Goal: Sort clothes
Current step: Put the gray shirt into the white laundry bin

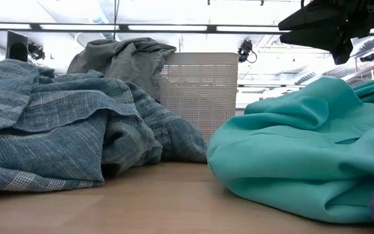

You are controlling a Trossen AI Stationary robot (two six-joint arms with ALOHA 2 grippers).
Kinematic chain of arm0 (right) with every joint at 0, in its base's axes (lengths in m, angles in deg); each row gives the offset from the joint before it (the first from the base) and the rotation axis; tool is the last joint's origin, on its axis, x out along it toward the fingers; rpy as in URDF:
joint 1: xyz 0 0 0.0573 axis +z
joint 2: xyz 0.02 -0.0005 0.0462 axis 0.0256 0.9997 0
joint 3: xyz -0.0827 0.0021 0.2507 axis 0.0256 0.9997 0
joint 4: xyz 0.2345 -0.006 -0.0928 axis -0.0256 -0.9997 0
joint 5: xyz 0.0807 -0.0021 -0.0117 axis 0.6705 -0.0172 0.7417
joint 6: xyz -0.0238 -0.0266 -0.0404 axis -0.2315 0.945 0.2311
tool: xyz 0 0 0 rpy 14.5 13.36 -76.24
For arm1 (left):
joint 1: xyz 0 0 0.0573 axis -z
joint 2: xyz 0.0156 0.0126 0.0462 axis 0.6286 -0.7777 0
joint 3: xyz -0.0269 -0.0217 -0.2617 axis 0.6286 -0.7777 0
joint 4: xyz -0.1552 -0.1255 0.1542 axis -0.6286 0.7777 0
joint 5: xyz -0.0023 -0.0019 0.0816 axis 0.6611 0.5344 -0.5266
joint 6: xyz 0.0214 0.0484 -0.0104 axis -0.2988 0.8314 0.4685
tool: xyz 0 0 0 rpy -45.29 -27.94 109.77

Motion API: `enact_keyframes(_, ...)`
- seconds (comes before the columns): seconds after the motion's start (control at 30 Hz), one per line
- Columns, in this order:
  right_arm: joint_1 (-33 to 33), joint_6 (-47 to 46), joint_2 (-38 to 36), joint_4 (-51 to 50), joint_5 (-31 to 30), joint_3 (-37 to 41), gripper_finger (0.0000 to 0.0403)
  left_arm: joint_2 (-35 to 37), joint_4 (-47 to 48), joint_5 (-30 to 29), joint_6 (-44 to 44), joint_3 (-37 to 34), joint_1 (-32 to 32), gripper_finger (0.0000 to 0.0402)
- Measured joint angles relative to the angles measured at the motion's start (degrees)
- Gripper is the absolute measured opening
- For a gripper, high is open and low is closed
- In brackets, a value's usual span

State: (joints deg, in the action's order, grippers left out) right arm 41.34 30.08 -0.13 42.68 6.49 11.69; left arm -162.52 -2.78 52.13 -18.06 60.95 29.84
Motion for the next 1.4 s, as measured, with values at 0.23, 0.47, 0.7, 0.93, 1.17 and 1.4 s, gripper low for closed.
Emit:
enact_keyframes(0.23,0.0,-1.1,0.0,0.0,0.0,0.0,0.0132,15.7,-2.9,-12.6,-11.4,-21.7,10.5,0.0099)
enact_keyframes(0.47,0.0,-1.3,0.0,0.4,0.0,0.0,0.0132,27.6,-13.0,-17.2,-17.5,-43.1,14.5,0.0099)
enact_keyframes(0.7,0.0,-2.6,0.0,0.4,0.0,0.0,0.0132,29.8,-17.3,-22.9,-15.4,-50.7,14.5,0.0099)
enact_keyframes(0.93,0.0,-2.5,0.0,0.4,0.0,0.0,0.0132,27.0,-17.5,-24.7,-14.3,-52.7,14.4,0.0098)
enact_keyframes(1.17,0.0,-2.3,0.0,0.4,0.0,0.0,0.0132,27.3,-19.9,-30.5,-13.0,-52.3,14.3,0.0011)
enact_keyframes(1.4,0.0,-2.1,0.0,0.2,0.0,0.0,0.0132,27.2,-24.8,-31.4,-6.9,-46.0,14.0,0.0002)
